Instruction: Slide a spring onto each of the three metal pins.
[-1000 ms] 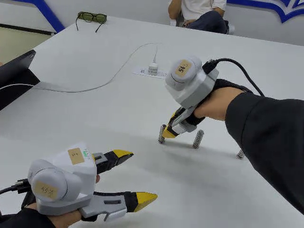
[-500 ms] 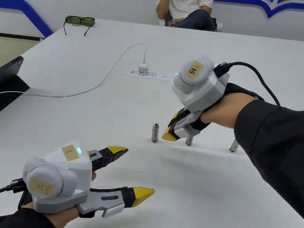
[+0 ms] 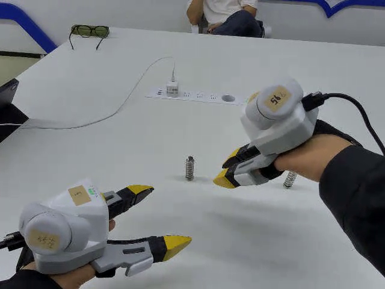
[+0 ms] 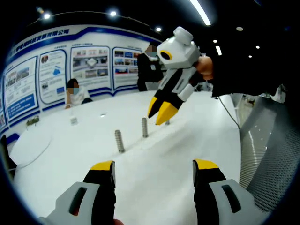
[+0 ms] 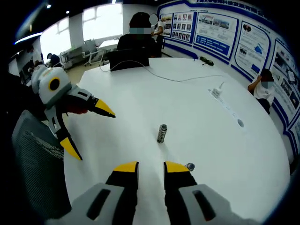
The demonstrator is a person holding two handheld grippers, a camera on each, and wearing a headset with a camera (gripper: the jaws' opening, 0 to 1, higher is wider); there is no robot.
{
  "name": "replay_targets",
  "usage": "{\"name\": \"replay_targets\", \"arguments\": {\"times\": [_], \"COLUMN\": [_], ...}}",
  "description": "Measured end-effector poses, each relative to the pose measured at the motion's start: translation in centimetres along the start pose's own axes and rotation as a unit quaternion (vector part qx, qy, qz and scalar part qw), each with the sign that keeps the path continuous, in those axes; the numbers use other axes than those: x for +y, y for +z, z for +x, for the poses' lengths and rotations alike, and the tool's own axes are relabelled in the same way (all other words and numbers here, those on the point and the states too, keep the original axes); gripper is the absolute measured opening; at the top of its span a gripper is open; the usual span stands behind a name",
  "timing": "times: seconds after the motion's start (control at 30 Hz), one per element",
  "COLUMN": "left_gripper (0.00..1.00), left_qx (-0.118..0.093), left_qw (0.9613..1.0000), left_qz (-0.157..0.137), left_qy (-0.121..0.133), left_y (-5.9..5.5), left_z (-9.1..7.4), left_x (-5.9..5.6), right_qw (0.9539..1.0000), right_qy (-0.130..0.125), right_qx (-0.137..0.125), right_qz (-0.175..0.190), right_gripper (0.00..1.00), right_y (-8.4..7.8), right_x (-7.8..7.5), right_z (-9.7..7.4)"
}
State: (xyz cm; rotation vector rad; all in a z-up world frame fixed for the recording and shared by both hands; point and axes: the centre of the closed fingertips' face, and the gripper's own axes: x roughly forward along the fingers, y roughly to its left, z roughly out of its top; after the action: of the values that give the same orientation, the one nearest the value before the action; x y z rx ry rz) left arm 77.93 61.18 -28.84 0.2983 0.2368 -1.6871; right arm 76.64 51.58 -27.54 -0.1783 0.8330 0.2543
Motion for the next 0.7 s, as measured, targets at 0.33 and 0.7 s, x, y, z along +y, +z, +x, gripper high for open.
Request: {"name": "replay_targets", "arguments": {"times": [0.33,0.7], "left_gripper": [0.70,0.71], "left_qx": [0.001,0.003], "left_qw": [1.0000,1.0000], "left_qz": [0.001,0.001], "left_qy": [-0.001,-0.001], "left_y": [0.4,0.6], "left_z": [0.3,0.4], "left_x": [-0.1,-0.1], "right_qw": [0.9993,0.9967], "right_qy": [-0.018,-0.046], "right_qx": [-0.016,-0.038], "right_qz": [0.030,0.055], "right_gripper": [0.23,0.23], "right_y": [-2.1,-4.3], "right_x": [-0.5,-1.9], "right_z": [-1.8,-4.4]}}
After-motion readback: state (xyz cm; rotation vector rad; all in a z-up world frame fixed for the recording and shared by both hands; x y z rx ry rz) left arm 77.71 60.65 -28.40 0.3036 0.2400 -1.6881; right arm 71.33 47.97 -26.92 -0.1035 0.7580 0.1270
